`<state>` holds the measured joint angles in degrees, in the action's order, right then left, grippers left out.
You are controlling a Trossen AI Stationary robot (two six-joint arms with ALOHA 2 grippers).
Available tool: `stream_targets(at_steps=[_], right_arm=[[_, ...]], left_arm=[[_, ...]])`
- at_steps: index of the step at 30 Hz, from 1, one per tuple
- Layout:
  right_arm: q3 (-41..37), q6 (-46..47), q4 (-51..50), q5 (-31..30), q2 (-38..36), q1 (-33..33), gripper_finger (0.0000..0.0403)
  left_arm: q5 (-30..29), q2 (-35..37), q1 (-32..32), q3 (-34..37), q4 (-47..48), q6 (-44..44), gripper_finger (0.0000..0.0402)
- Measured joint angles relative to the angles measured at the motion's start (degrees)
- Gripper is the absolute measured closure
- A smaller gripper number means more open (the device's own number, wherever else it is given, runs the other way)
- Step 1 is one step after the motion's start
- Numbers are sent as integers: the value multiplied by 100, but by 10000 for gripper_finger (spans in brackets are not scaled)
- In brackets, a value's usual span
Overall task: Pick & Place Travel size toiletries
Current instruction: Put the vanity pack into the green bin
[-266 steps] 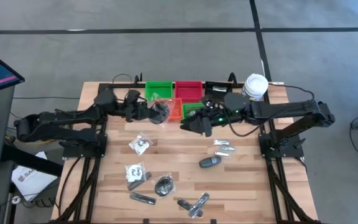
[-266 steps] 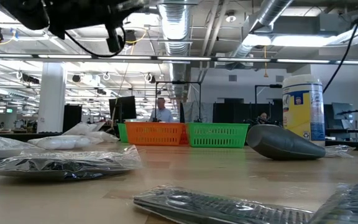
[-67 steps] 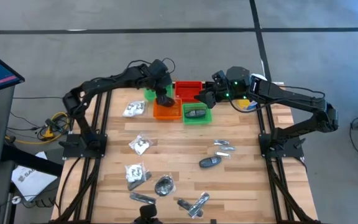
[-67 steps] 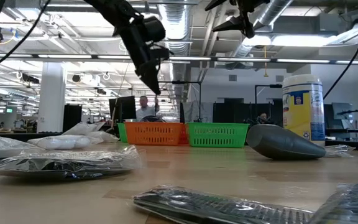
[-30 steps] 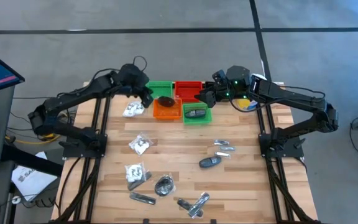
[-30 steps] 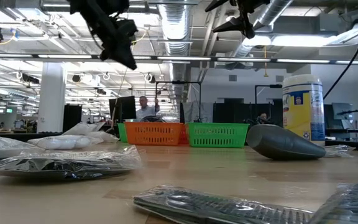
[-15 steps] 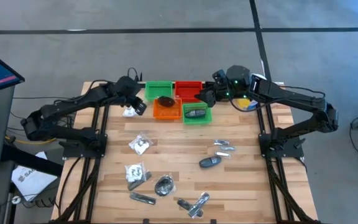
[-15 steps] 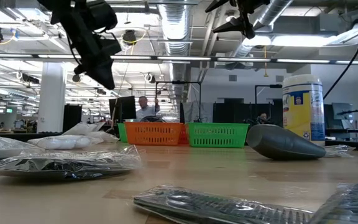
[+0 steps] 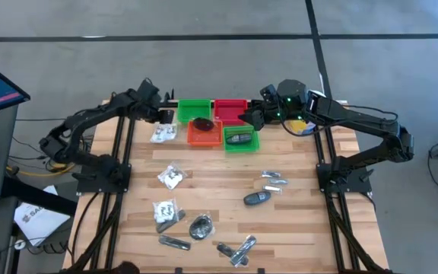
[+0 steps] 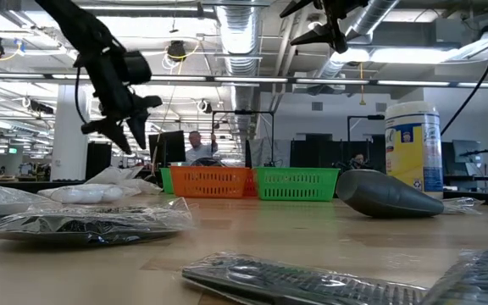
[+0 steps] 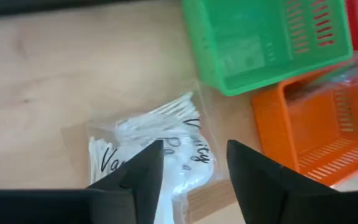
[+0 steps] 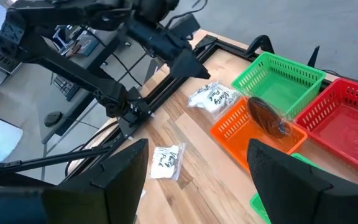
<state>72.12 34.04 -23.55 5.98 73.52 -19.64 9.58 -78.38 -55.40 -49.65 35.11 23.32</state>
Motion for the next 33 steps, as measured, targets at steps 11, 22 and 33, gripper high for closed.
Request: stream_targets(at_steps=[11,22,33], right_arm=[[0,0,4,-2,0,0,138],[0,2,9,-1,0,0,138],[0,0,7,-1,0,-1,138]], left_arm=[[834,-597,-607,-7,-3,23,188],[280,-506,-481,-9,101,-1176,179],[248,-432,-516,-11,437,-151,176]])
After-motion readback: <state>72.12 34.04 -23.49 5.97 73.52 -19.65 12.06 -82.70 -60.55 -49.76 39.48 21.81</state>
